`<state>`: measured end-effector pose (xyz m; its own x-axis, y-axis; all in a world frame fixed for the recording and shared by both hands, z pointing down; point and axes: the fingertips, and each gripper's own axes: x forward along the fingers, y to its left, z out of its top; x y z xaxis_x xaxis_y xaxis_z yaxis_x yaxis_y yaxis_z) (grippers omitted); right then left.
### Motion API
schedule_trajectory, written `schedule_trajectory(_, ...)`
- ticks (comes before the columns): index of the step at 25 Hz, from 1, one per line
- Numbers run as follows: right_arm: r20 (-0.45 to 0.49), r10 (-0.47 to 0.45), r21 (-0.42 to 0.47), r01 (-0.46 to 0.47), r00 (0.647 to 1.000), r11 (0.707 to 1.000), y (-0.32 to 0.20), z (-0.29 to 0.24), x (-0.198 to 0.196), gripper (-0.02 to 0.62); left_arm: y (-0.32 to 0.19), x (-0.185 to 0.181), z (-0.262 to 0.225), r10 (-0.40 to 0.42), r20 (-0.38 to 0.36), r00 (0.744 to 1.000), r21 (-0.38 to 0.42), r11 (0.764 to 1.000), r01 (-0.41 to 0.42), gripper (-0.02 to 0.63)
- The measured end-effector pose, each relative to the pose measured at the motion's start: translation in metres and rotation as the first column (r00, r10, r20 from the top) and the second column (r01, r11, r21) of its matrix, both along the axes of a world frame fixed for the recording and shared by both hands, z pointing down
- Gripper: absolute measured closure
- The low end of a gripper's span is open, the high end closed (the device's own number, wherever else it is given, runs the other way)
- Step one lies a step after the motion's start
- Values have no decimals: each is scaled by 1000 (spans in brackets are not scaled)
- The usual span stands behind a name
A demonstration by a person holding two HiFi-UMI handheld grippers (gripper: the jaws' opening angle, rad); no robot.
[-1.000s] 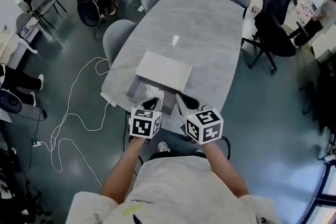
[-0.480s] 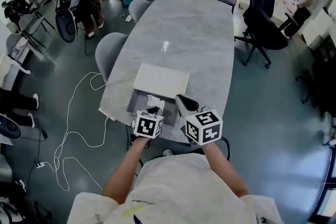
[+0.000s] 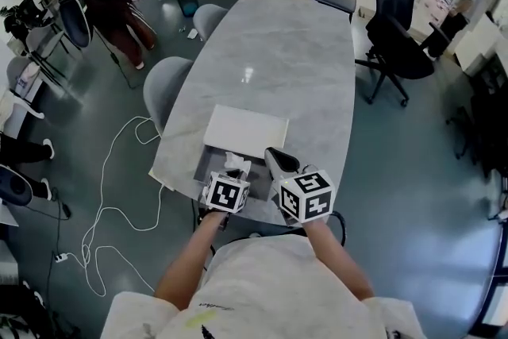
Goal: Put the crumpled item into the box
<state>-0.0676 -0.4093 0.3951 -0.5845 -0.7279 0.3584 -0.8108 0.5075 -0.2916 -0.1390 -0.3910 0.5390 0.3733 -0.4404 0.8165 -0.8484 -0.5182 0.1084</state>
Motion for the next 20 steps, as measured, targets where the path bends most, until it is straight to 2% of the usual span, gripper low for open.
schedule_trajectory(12, 12, -23, -20, 23, 1000, 1000, -2, 5, -3, 591, -4, 3, -15, -9, -53, 999, 35, 999, 11, 580)
schedule_trajectory(20, 9, -80, -26, 80, 997, 996, 5, -1, -3, 591, -1, 0, -49, -87, -107, 990, 82, 992, 96, 580)
